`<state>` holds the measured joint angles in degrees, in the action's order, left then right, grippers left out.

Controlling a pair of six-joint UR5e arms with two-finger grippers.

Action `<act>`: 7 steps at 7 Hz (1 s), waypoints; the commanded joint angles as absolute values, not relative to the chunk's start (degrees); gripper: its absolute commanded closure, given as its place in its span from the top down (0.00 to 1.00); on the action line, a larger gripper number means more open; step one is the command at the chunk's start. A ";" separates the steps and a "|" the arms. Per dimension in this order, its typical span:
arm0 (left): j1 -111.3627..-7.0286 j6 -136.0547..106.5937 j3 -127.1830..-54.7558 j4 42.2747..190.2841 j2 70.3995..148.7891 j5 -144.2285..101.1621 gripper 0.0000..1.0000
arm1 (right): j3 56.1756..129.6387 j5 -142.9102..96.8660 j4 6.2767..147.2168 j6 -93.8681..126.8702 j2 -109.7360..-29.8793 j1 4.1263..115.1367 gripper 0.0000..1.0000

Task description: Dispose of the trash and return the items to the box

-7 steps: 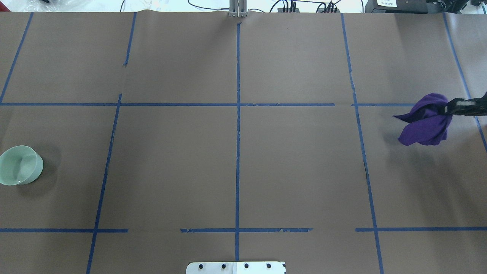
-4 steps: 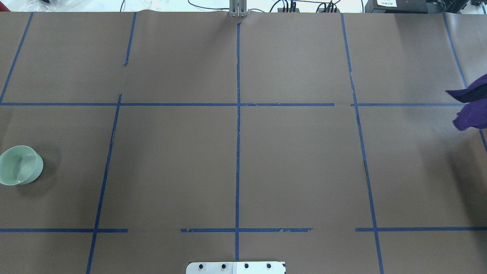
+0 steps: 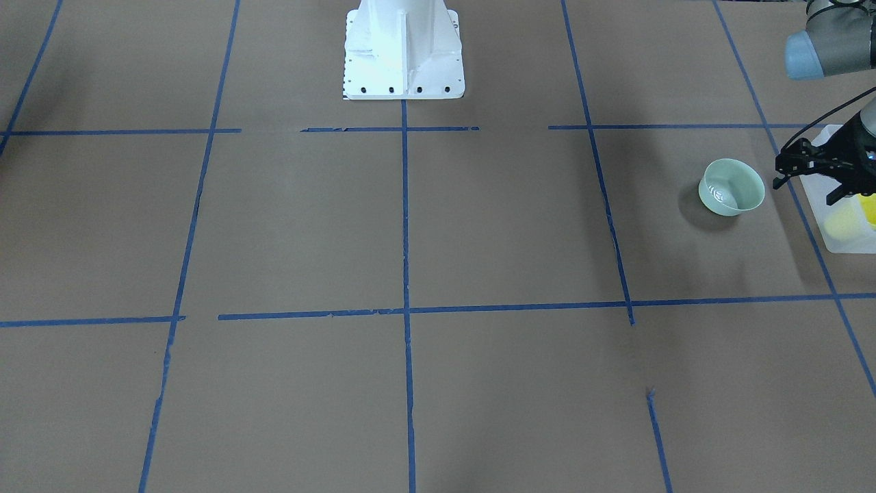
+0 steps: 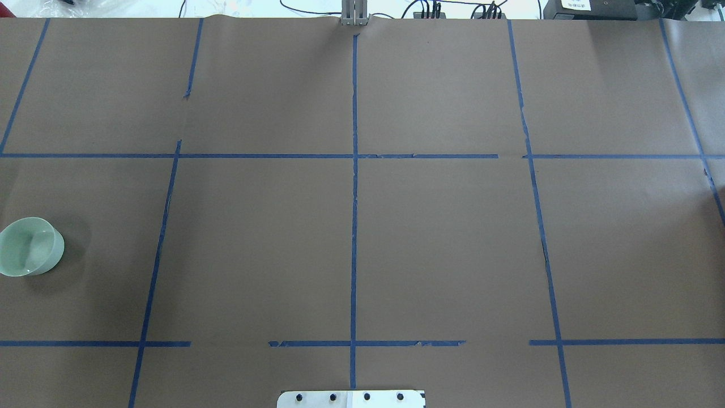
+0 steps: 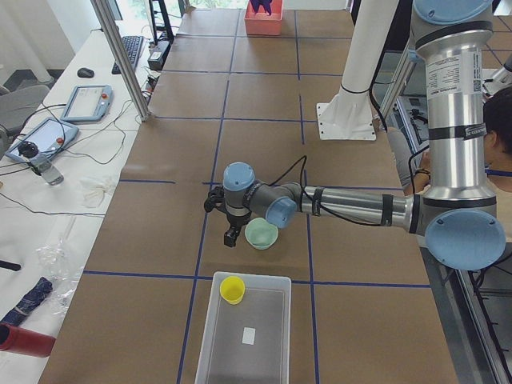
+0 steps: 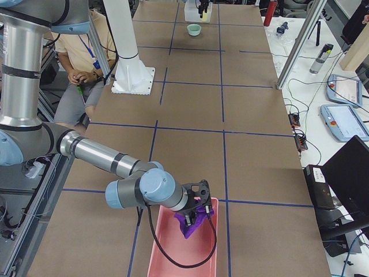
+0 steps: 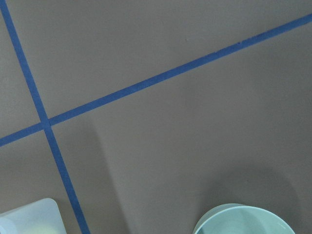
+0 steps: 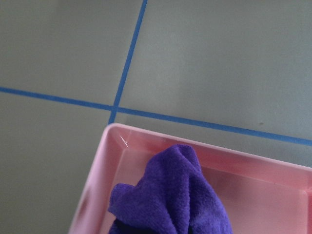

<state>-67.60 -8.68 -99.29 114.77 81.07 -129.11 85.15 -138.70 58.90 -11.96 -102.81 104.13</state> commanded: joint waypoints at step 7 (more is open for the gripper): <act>-59.17 -11.24 -89.47 129.73 79.89 -129.20 0.94 | 98.26 -140.80 59.33 27.65 -95.29 77.03 1.00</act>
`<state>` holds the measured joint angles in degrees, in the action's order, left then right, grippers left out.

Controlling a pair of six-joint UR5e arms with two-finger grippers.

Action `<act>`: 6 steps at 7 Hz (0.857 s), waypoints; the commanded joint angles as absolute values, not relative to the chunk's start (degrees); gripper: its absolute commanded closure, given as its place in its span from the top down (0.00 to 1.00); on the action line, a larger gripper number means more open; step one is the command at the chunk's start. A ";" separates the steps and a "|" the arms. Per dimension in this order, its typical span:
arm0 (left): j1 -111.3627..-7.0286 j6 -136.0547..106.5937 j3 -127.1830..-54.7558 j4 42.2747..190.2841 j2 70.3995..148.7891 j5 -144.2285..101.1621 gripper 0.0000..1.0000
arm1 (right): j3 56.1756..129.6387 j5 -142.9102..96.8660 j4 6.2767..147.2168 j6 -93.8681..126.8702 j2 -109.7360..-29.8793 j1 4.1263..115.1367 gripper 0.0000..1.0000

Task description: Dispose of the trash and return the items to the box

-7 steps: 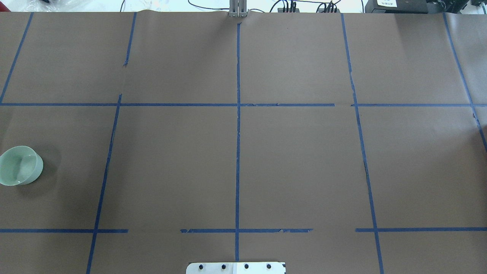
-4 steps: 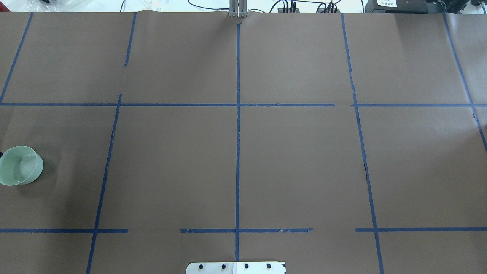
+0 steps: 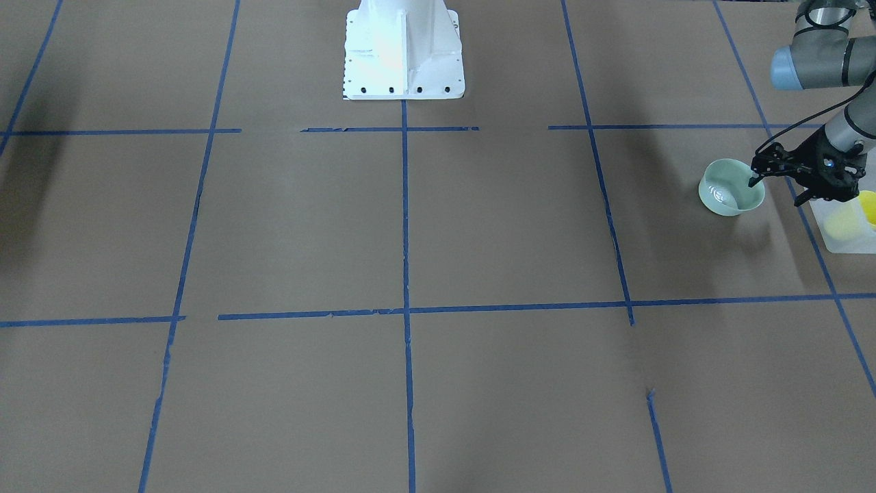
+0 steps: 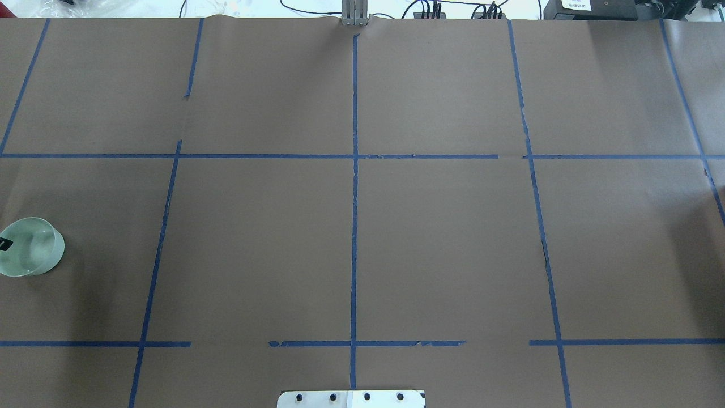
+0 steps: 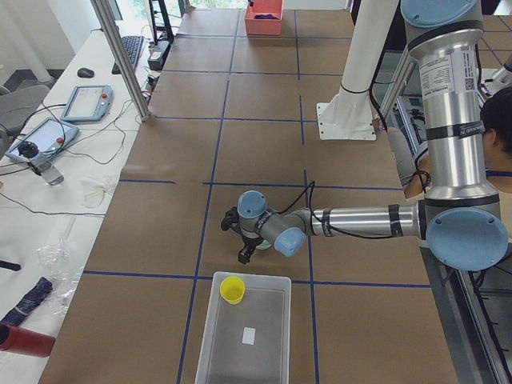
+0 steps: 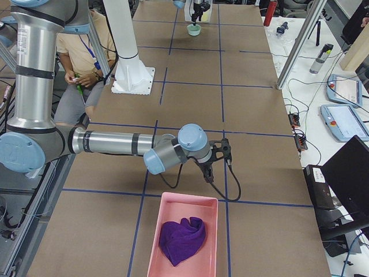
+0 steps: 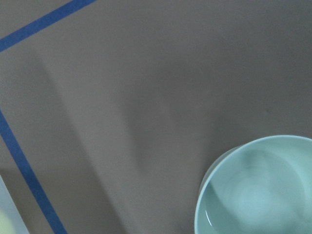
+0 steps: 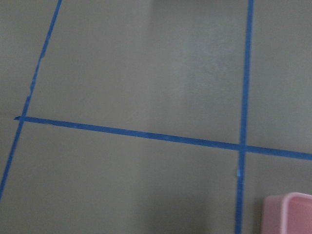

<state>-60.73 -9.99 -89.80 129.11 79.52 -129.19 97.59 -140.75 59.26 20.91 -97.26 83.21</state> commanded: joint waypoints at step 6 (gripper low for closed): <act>-59.49 -11.42 -94.88 132.01 79.02 -129.02 0.00 | 98.44 -141.24 58.36 31.90 -94.83 74.36 1.00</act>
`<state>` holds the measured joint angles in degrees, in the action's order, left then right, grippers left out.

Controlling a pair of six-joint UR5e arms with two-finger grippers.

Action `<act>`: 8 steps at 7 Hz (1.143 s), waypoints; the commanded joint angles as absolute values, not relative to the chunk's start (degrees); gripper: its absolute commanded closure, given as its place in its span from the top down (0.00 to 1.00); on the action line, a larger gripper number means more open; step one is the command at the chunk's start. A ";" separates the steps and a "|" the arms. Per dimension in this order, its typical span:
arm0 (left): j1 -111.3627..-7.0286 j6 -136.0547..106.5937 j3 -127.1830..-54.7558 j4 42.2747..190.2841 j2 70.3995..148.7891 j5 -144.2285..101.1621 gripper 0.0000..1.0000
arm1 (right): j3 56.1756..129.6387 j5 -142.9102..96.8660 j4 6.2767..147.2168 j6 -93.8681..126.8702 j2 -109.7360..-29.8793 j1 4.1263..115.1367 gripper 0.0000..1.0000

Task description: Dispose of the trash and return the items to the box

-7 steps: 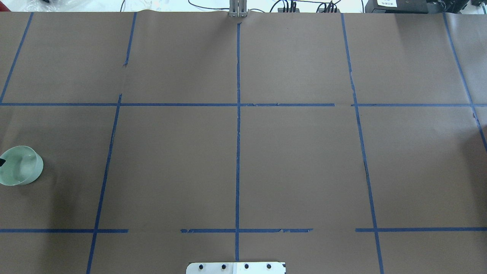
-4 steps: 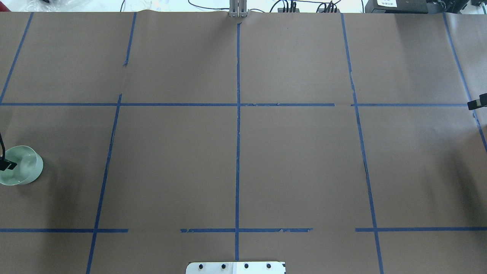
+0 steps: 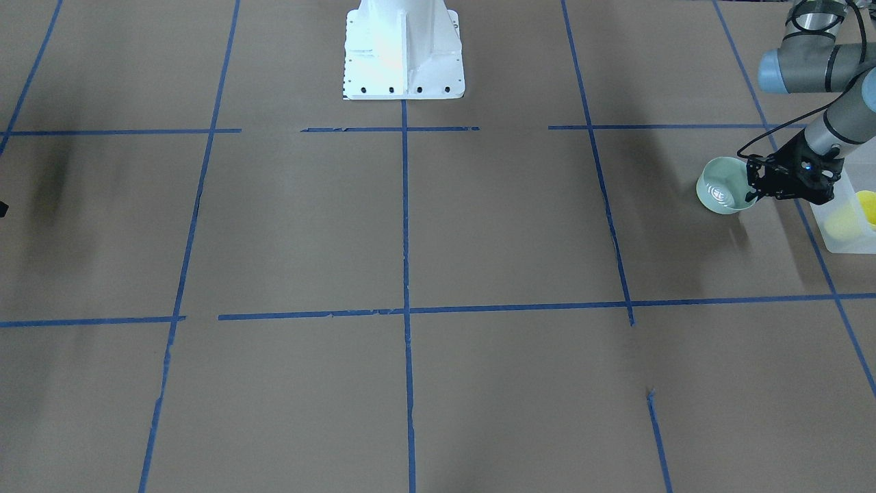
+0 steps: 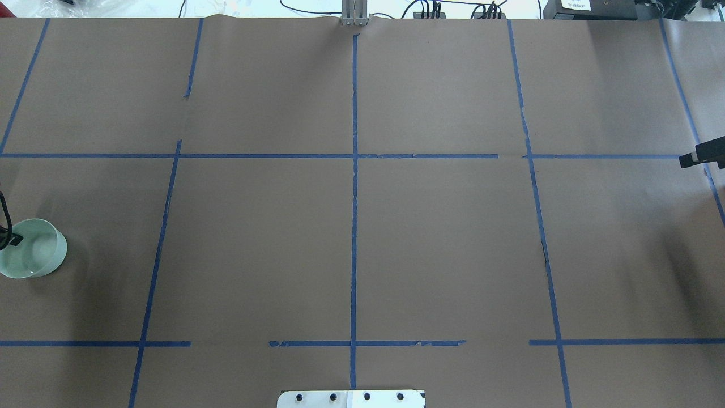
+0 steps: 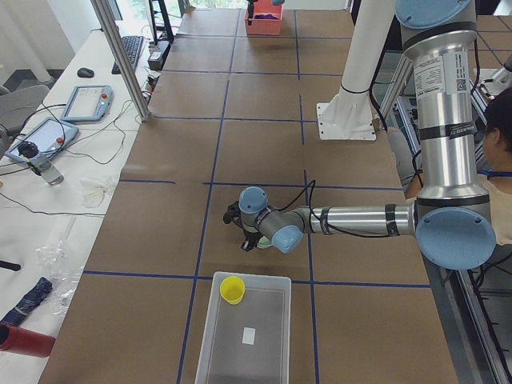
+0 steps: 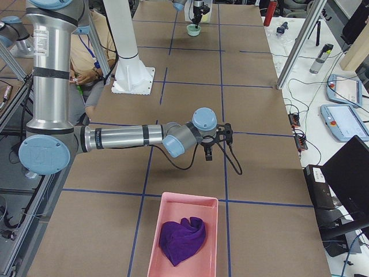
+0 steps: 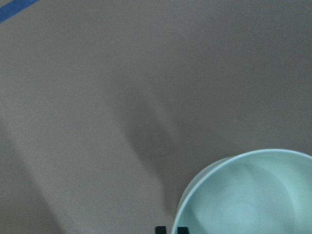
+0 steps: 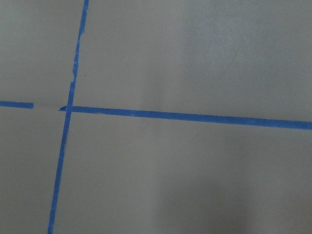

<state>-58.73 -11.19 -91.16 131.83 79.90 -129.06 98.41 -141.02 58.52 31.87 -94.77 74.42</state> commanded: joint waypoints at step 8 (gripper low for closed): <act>-100.28 30.66 -69.49 123.22 84.88 -124.12 0.00 | 97.74 -140.89 58.27 32.96 -94.83 72.95 1.00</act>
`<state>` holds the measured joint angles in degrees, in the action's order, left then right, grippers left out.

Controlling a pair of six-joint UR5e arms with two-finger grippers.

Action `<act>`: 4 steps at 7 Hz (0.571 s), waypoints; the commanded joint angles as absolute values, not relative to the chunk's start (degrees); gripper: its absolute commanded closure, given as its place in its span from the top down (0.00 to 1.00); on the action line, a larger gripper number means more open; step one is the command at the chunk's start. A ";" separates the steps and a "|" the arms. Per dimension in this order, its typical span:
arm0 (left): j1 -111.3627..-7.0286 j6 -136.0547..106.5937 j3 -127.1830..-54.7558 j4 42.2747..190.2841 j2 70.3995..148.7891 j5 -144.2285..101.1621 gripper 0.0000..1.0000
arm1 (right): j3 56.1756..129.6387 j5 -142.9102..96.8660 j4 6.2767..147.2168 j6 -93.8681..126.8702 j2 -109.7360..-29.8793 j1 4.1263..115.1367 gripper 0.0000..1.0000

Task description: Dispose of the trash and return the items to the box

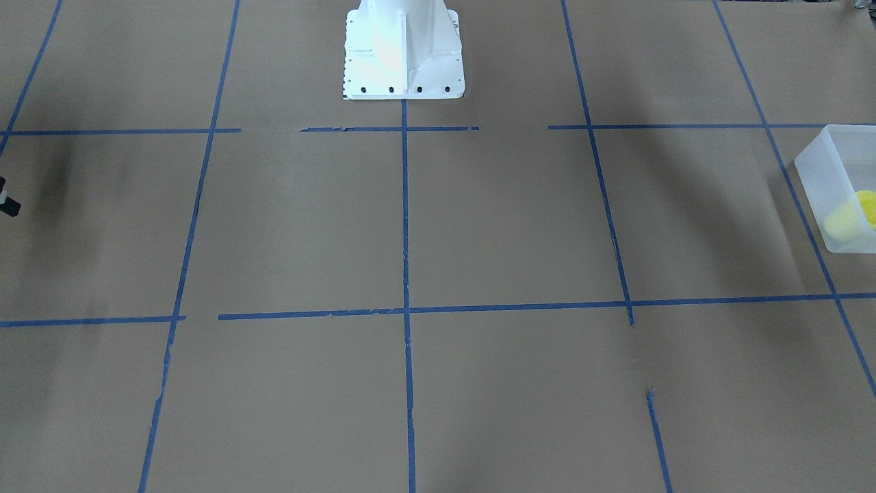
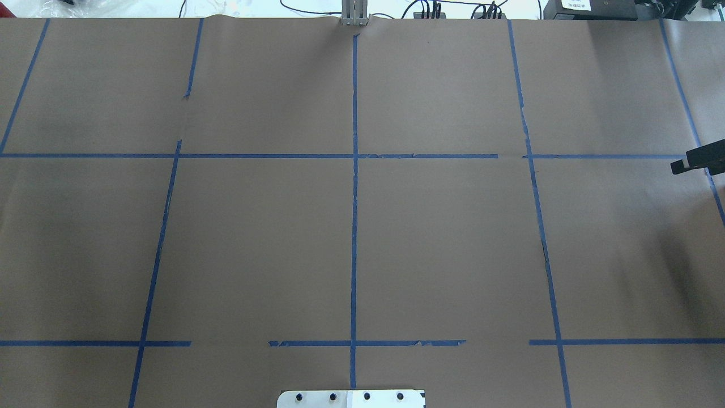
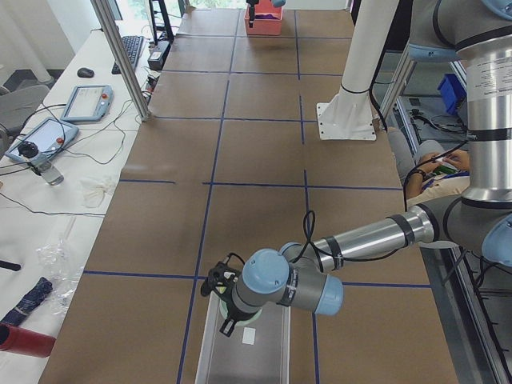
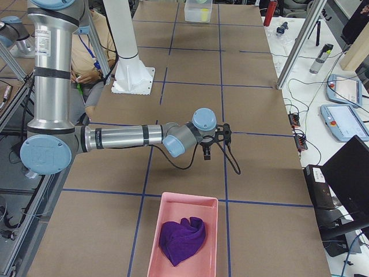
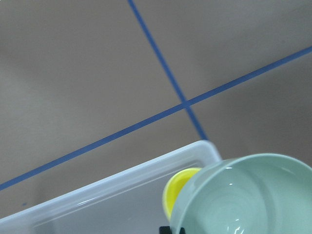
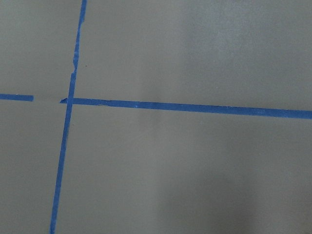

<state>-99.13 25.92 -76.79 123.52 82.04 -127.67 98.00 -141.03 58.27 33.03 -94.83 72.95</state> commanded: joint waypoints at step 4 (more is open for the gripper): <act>-100.02 25.50 -62.50 124.36 89.56 -126.02 0.00 | 98.09 -141.24 58.27 32.96 -95.71 73.04 1.00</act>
